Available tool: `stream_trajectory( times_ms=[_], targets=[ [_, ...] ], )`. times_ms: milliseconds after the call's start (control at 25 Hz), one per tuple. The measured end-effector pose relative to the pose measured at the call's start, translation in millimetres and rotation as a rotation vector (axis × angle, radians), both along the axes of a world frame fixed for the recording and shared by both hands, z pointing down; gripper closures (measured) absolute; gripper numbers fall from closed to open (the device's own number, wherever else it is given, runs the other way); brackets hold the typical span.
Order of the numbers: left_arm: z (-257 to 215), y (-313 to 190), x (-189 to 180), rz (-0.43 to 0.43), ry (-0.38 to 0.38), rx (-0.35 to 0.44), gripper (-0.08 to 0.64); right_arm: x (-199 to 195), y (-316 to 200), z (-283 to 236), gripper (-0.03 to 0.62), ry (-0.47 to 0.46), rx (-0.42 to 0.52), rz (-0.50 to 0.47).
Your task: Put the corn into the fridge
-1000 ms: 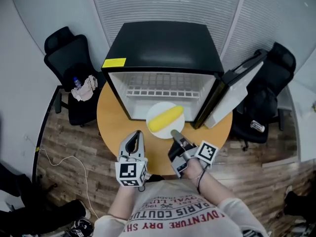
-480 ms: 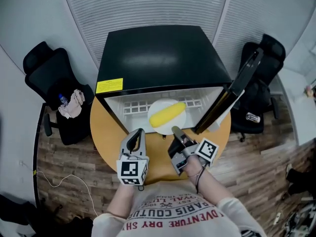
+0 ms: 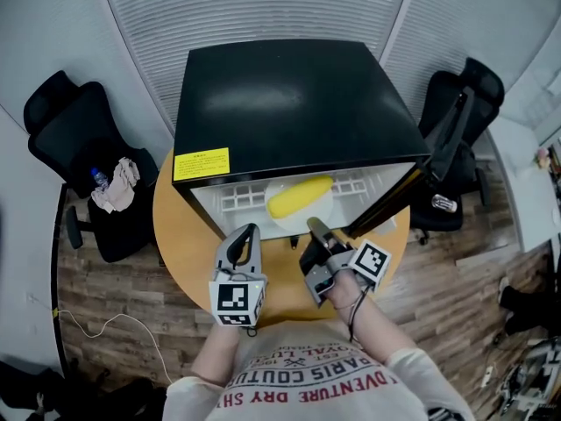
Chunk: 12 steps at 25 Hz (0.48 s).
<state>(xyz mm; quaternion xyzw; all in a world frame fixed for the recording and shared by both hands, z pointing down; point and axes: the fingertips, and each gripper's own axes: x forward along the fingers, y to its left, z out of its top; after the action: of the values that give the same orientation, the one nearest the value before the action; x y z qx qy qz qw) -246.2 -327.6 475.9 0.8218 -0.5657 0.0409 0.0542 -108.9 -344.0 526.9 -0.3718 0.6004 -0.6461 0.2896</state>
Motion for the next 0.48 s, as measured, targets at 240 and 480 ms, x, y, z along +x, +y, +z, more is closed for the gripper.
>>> stream_trajectory(
  times_ms=[240,480],
  targets=[
    [9.2,-13.0,-4.9,0.001,-0.002,-0.024,0.528,-5.0,-9.4,3.1,0.549,0.000,-0.014,0.020],
    [15.1,-21.0,0.4,0.014,-0.022,-0.034,0.528,-9.0,-19.7,4.0,0.549,-0.002,-0.018,0.047]
  ],
)
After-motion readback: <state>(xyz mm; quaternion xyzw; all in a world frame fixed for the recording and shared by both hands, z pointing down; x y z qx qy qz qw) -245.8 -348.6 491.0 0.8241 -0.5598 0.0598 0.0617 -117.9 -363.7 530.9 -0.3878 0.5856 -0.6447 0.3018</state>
